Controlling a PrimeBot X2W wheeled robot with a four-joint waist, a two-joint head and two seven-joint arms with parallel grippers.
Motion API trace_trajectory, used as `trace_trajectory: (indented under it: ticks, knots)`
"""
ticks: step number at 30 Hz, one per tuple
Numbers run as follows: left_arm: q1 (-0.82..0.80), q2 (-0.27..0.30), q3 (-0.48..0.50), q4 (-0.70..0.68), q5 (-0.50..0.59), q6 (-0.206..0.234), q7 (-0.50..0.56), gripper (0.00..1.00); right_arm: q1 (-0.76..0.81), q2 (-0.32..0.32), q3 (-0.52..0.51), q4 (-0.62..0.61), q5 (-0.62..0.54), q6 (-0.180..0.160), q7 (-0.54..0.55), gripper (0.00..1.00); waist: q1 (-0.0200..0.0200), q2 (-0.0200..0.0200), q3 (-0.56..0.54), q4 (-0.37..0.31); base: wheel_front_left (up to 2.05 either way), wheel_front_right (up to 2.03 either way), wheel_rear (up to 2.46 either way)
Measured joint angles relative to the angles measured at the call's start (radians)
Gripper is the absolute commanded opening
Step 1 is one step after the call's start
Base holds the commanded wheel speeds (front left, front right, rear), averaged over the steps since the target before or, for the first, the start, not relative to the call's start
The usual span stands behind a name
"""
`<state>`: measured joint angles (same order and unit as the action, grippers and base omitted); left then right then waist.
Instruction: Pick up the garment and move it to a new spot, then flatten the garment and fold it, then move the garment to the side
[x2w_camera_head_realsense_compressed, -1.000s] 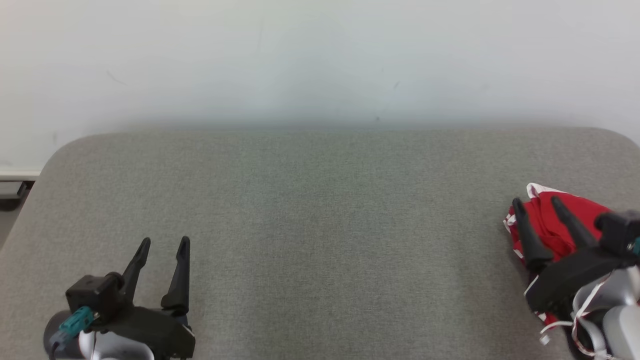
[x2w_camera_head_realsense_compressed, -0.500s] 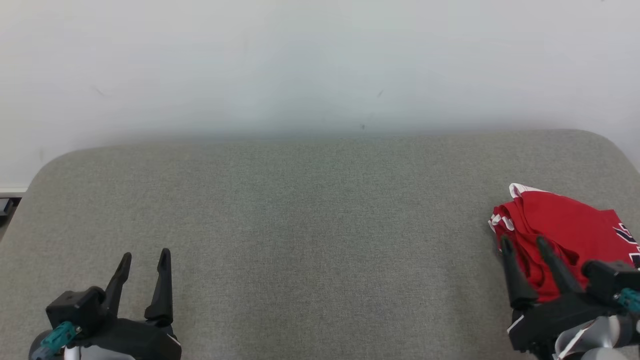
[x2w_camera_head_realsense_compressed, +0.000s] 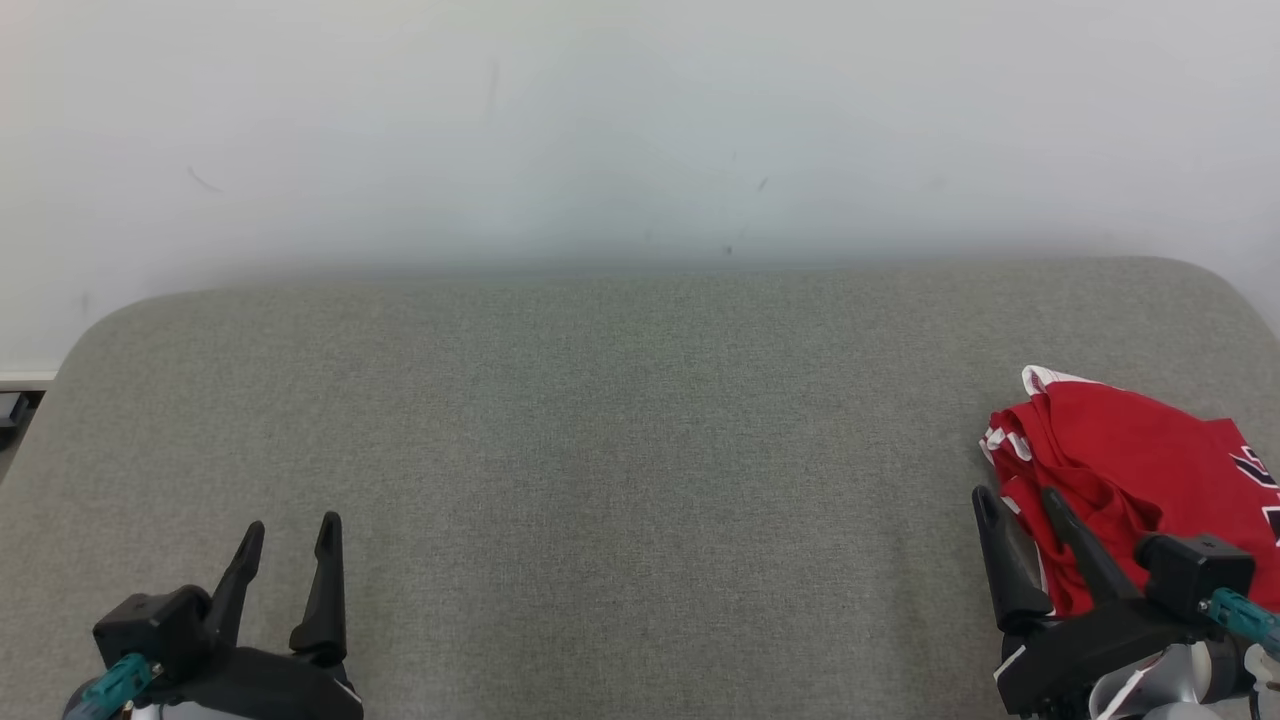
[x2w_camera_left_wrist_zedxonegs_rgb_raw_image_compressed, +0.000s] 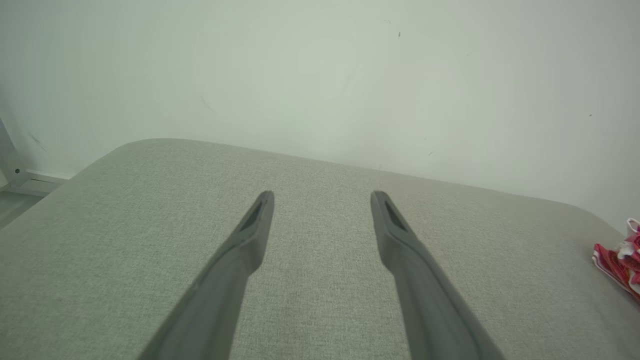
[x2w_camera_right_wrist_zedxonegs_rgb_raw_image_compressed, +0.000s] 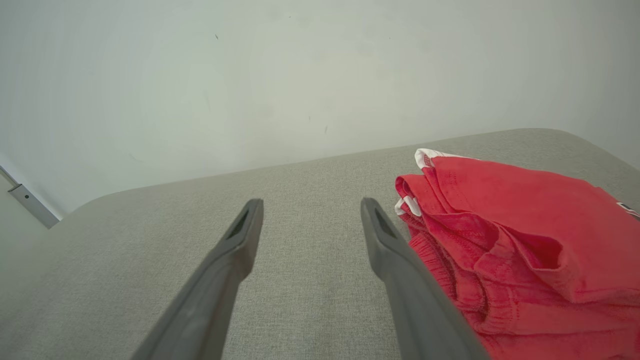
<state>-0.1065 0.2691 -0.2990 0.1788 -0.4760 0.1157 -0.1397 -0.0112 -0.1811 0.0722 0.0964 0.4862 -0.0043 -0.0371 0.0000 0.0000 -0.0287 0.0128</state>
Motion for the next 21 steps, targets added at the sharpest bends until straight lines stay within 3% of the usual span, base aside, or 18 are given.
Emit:
trace_trajectory:
  ticks: [21]
  knots:
    - [0.0,-0.007,0.001,-0.001,0.0,0.007,0.013,1.0,0.0,0.0,0.001,0.031,-0.001,0.005,-0.026,1.0,0.0,0.0,0.006,0.017,0.0,0.0,0.0]
